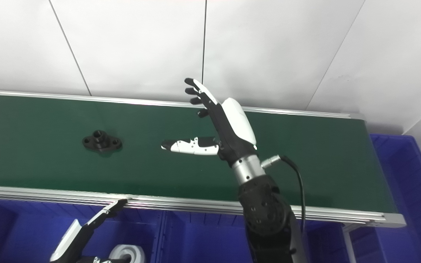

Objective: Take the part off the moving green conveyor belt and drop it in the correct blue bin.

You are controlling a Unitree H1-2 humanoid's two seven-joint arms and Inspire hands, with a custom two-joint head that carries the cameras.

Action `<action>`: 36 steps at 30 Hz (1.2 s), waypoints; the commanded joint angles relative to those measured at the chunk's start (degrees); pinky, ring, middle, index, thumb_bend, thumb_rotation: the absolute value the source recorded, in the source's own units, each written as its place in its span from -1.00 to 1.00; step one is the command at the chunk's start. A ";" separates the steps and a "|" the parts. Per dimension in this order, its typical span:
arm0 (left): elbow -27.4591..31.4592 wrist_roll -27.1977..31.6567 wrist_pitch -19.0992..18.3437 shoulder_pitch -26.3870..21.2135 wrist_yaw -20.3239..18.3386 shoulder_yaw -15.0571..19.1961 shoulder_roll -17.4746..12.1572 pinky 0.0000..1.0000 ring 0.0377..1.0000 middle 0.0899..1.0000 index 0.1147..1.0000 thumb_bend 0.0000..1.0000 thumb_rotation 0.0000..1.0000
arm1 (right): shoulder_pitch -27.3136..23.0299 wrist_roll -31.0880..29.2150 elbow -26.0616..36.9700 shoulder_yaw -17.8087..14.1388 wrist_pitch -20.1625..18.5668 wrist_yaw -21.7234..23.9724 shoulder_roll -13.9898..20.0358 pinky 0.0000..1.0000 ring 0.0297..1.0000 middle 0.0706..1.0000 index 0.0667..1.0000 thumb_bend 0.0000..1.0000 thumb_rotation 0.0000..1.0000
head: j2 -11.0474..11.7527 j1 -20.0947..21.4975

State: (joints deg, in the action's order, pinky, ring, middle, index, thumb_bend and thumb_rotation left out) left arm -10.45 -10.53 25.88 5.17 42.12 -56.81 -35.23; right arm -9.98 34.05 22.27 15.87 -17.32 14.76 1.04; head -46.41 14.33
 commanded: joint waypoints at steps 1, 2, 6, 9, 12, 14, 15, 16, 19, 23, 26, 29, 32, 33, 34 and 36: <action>0.84 0.49 1.04 -0.18 -0.21 0.81 -0.27 0.58 0.70 0.76 0.75 0.54 0.27 | -2.73 -0.13 -0.19 0.25 -0.54 0.16 0.00 0.38 0.61 0.71 0.85 0.66 -0.22 | 0.34 -0.39; 0.74 0.71 1.04 -0.11 -0.52 1.05 0.00 0.58 0.70 0.75 0.74 0.55 0.27 | -3.46 -0.22 -1.16 0.35 -0.49 0.35 0.14 0.39 0.61 0.71 0.85 0.66 -0.22 | 0.48 -0.52; -0.13 -0.58 1.04 0.03 -0.11 1.46 0.65 0.57 0.69 0.74 0.73 0.58 0.32 | -6.14 0.09 -5.37 1.07 -0.08 1.01 0.88 0.45 0.63 0.72 0.84 0.66 -0.26 | 1.12 -1.18; -0.34 -1.01 1.04 0.13 0.10 1.16 0.75 0.58 0.67 0.71 0.71 0.58 0.32 | -8.57 1.77 -8.53 2.64 -0.53 2.05 1.68 0.40 0.62 0.71 0.85 0.66 -0.21 | 1.62 -1.60; -0.62 -1.11 1.04 0.17 -0.23 0.75 0.69 0.59 0.67 0.71 0.71 0.56 0.33 | -10.34 2.69 -11.10 3.94 -0.39 2.15 1.90 0.37 0.60 0.70 0.84 0.67 -0.22 | 2.58 -2.59; -0.82 -1.12 1.04 0.30 -0.26 0.60 0.67 0.55 0.65 0.70 0.71 0.58 0.33 | -11.25 3.63 -12.75 4.87 0.22 1.66 2.09 0.32 0.56 0.69 0.83 0.68 -0.21 | 3.03 -3.21; -0.86 -1.14 1.04 0.40 -0.27 0.53 0.63 0.55 0.65 0.70 0.71 0.58 0.33 | -11.59 4.05 -13.59 5.32 1.00 1.17 2.19 0.32 0.56 0.69 0.82 0.68 -0.21 | 3.07 -3.33; -0.91 -1.19 1.04 0.56 -0.27 0.46 0.65 0.56 0.65 0.70 0.70 0.59 0.33 | -11.94 4.32 -14.50 5.74 1.79 0.69 2.26 0.34 0.57 0.69 0.82 0.68 -0.22 | 3.51 -4.08; -1.13 -1.85 1.04 1.05 0.18 0.15 0.66 0.56 0.65 0.70 0.70 0.60 0.34 | -13.25 5.13 -16.55 7.14 2.30 0.50 2.24 0.39 0.60 0.72 0.81 0.67 -0.24 | 3.69 -5.27; -1.55 -2.72 1.04 1.25 1.70 -0.65 0.93 0.56 0.64 0.69 0.69 0.61 0.32 | -14.36 4.91 -18.05 8.05 2.63 0.82 2.49 0.41 0.62 0.72 0.81 0.64 -0.25 | 4.56 -7.72; -1.82 -3.28 1.04 1.73 2.27 -1.14 0.98 0.56 0.65 0.69 0.69 0.63 0.35 | -15.55 4.63 -19.77 8.64 2.64 1.08 2.40 0.38 0.60 0.72 0.81 0.66 -0.23 | 5.61 -10.34; -1.95 -3.77 1.04 1.96 3.32 -1.83 1.00 0.54 0.63 0.67 0.67 0.62 0.32 | -16.28 4.56 -21.30 9.21 2.86 0.81 2.28 0.39 0.60 0.72 0.80 0.66 -0.22 | 6.54 -12.18; -2.32 -3.78 1.04 1.97 4.13 -2.67 0.97 0.52 0.60 0.66 0.66 0.62 0.30 | -16.71 4.71 -22.33 9.84 2.67 0.68 2.24 0.39 0.61 0.72 0.80 0.67 -0.22 | 7.47 -13.55; -2.53 -3.61 1.04 1.94 4.12 -2.84 1.05 0.51 0.60 0.66 0.66 0.63 0.29 | -16.82 4.81 -22.66 10.04 2.54 0.75 2.29 0.39 0.61 0.72 0.80 0.67 -0.20 | 7.95 -14.41; -2.67 -3.50 1.04 1.89 4.15 -2.99 1.10 0.51 0.60 0.66 0.66 0.64 0.29 | -16.90 4.85 -22.86 10.19 2.44 0.79 2.34 0.39 0.61 0.73 0.81 0.67 -0.20 | 7.95 -14.41; -3.19 -3.29 1.04 1.74 4.08 -3.17 1.40 0.50 0.60 0.66 0.66 0.65 0.28 | -17.31 4.92 -23.92 10.71 2.29 1.13 2.36 0.39 0.62 0.73 0.81 0.67 -0.21 | 8.69 -15.70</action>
State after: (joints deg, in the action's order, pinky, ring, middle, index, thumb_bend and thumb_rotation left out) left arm -13.91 -13.21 25.88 7.26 45.20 -59.82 -33.57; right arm -24.42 38.91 -2.14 26.53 -17.02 16.75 3.90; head -37.80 -1.31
